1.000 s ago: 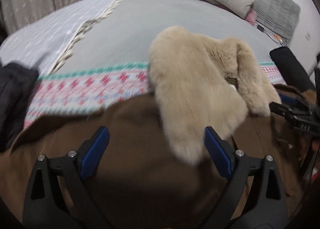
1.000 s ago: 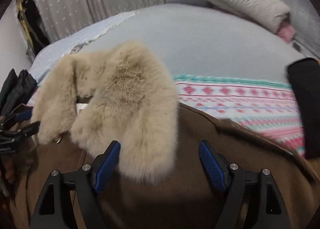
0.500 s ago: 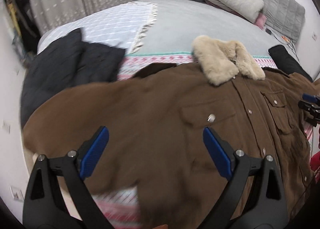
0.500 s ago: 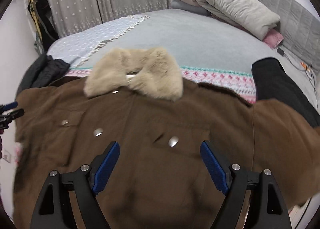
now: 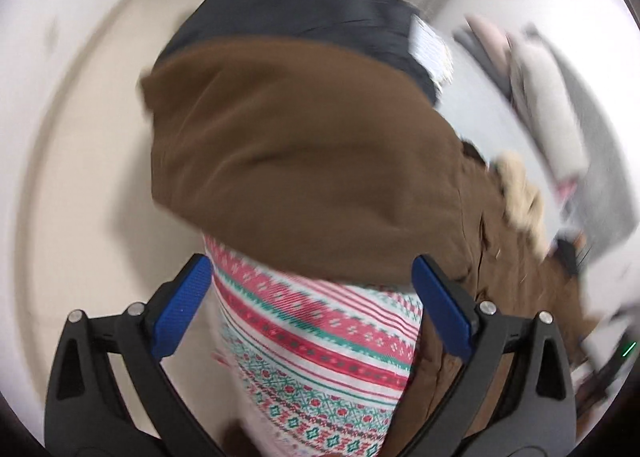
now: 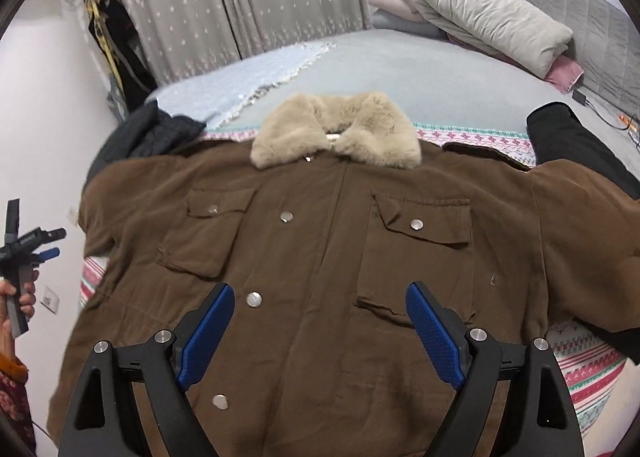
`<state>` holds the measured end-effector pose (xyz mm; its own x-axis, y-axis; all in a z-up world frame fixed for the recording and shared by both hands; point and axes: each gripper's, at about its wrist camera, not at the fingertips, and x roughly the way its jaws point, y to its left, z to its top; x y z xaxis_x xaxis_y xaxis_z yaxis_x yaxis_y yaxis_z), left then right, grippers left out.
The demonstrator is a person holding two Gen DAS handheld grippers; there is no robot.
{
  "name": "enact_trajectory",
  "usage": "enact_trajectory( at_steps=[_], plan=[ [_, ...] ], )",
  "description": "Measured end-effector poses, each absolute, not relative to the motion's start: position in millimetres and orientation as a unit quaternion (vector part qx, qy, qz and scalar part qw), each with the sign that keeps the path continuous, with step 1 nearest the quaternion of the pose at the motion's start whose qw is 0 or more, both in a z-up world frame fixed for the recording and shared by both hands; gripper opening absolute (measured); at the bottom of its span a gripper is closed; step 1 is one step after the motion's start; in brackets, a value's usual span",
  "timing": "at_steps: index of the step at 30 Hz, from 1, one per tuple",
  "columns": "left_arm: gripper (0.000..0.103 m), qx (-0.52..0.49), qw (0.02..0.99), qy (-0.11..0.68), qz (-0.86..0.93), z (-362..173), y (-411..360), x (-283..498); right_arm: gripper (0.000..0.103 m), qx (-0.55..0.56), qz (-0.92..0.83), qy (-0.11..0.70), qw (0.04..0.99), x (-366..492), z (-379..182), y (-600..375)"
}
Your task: Fold large clothes
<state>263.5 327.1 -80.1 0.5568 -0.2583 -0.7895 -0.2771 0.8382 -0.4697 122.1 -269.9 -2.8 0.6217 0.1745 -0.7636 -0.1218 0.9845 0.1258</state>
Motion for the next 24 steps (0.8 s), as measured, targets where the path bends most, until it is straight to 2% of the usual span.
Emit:
enact_trajectory(
  at_steps=[9, 16, 17, 19, 20, 21, 22, 24],
  plan=[
    [0.100, -0.468, 0.773, 0.428, 0.003, -177, 368, 276, 0.089, 0.039, 0.092, 0.441, 0.892, 130, -19, -262],
    [0.099, -0.579, 0.741, 0.339, -0.021, -225, 392, 286, 0.089, 0.037, 0.087, 0.444, 0.891, 133, -25, -261],
    [0.095, -0.589, 0.739, 0.327, -0.016, -227, 396, 286, 0.089, 0.037, 0.088, 0.447, 0.889, 134, -28, -260],
    [0.079, -0.603, 0.738, 0.302, -0.003, -225, 408, 282, 0.089, 0.037, 0.089, 0.452, 0.887, 137, -32, -259],
    [0.063, -0.601, 0.744, 0.291, 0.015, -219, 413, 279, 0.089, 0.036, 0.089, 0.454, 0.886, 137, -33, -259],
    [0.030, -0.592, 0.755, 0.281, 0.032, -211, 416, 276, 0.089, 0.035, 0.088, 0.456, 0.885, 138, -35, -259],
    [0.017, -0.575, 0.770, 0.272, 0.047, -199, 417, 275, 0.089, 0.034, 0.086, 0.458, 0.884, 139, -36, -260],
    [0.011, -0.530, 0.807, 0.251, 0.065, -164, 414, 270, 0.089, 0.037, 0.085, 0.458, 0.884, 140, -38, -262]
  ],
)
